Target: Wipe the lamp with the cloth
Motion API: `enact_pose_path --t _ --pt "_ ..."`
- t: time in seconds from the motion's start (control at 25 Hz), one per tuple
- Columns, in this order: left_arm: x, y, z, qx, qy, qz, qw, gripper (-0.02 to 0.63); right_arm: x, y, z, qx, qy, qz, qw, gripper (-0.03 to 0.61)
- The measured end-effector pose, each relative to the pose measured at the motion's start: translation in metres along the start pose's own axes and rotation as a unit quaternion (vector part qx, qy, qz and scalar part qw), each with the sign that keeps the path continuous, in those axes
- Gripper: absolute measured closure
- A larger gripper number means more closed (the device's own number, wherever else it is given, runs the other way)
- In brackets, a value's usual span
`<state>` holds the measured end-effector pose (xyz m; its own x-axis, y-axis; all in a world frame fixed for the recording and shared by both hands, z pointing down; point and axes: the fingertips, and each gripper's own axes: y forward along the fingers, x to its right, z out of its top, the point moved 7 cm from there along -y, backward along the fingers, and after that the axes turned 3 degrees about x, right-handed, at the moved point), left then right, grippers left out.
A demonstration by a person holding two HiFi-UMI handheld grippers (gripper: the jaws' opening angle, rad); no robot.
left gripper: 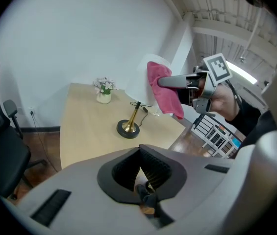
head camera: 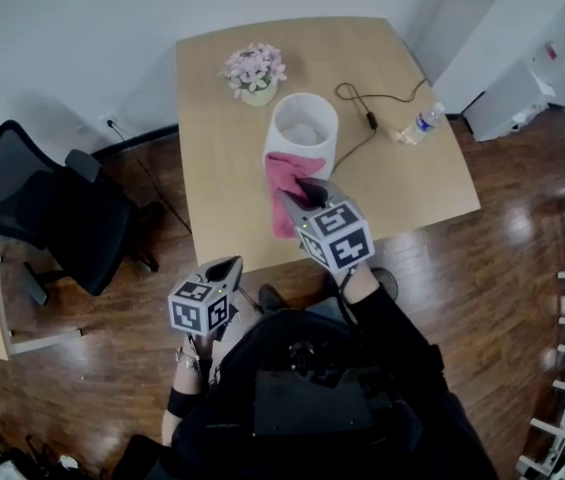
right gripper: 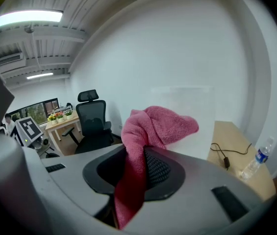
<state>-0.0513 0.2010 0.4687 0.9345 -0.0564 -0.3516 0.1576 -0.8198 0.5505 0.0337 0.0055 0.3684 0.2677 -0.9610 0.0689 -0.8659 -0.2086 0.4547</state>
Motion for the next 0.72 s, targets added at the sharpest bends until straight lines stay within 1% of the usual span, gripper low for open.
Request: enact_pose_path --t 0.16,0.28,0.44,0.56,0.72 --pt "-0.004 -0.006 -0.01 -0.012 -0.002 0.001 0.9999 0.621 0.0 0.018 -0.032 -0.031 0.026 -0.001 0.999 0.48" --pt "-0.005 -0.007 -0.013 -0.017 -0.005 0.009 0.9998 0.621 -0.001 0.027 -0.052 -0.051 0.035 0.01 0.998 0.48" --pt "0.0 -0.004 -0.006 -0.014 -0.012 0.028 0.9994 0.621 0.003 0.034 -0.073 -0.075 0.041 0.036 0.996 0.48" --pt "0.014 -0.001 0.002 -0.013 -0.015 0.036 0.9992 0.621 0.006 0.035 -0.084 -0.091 0.047 0.058 0.993 0.48" --pt "0.024 0.008 0.007 -0.05 0.005 0.049 0.9975 0.621 0.005 0.036 -0.094 -0.105 0.068 0.096 0.987 0.48"
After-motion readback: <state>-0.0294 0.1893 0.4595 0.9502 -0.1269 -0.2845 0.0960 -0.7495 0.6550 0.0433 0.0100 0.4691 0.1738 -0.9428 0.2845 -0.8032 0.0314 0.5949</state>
